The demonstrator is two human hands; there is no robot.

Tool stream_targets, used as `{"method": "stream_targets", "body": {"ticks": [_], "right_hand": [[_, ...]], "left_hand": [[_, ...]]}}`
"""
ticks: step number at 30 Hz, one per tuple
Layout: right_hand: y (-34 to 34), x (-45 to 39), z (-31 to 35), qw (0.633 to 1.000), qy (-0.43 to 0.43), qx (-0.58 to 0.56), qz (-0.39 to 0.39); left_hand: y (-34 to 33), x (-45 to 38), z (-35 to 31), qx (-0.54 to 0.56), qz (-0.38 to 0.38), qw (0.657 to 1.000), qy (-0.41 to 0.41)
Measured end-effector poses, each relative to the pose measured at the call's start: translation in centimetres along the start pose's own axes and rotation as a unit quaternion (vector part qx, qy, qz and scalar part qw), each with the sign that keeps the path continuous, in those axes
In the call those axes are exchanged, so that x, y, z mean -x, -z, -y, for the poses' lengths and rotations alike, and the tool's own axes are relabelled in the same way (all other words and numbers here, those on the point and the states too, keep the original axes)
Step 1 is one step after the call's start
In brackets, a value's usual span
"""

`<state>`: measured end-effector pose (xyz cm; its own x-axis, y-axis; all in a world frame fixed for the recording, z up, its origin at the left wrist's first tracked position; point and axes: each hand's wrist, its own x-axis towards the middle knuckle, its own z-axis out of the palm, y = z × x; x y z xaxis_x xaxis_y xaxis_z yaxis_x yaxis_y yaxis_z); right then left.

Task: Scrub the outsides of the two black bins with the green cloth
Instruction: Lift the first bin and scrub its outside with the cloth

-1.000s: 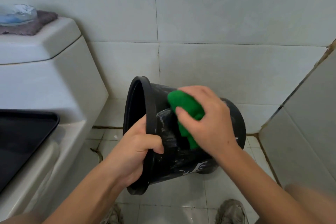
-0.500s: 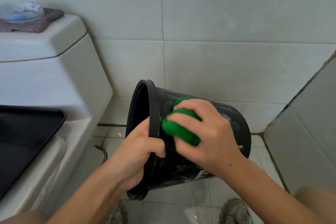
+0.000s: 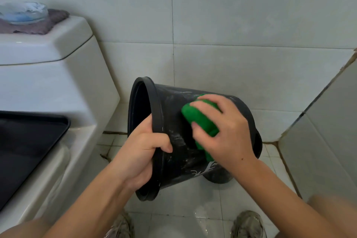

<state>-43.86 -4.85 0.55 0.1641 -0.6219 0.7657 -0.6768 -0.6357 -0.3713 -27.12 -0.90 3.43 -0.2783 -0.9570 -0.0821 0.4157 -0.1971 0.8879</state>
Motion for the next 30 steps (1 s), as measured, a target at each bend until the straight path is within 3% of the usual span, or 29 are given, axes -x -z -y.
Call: {"method": "stream_targets", "body": {"ticks": [2,6,9,11,16,22,28,30], "right_hand": [[-0.1,0.1,0.1,0.999,-0.032,0.000,-0.026],[-0.6,2.1,1.8,0.993,0.114,0.000,-0.036],[-0.1,2.3,1.1,0.987,0.162,-0.007,-0.012],[0.0,2.3,0.5,0.987,0.158,0.002,0.003],[-1.1,2.0,1.9,0.999,0.048,-0.005,-0.021],[-1.0,2.9,2.7,0.984,0.176,-0.010,-0.002],[-1.5,0.6,2.9,1.000,0.004,-0.007,0.001],[-1.6,0.2,2.8,1.000,0.004,-0.007,0.023]], "left_hand": [[0.1,-0.1,-0.1,0.008,-0.001,1.000,-0.004],[0.2,0.3,-0.2,0.045,0.003,0.999,-0.012],[0.4,0.7,-0.3,0.059,-0.023,0.998,-0.003],[0.2,0.8,-0.1,0.065,-0.042,0.997,0.007],[-0.4,0.3,0.5,0.025,-0.094,0.995,0.030],[-0.1,0.4,0.2,-0.003,-0.099,0.994,0.050],[-0.3,0.1,0.7,-0.041,-0.114,0.992,0.041],[-0.4,0.0,1.0,-0.042,-0.116,0.991,0.055]]}}
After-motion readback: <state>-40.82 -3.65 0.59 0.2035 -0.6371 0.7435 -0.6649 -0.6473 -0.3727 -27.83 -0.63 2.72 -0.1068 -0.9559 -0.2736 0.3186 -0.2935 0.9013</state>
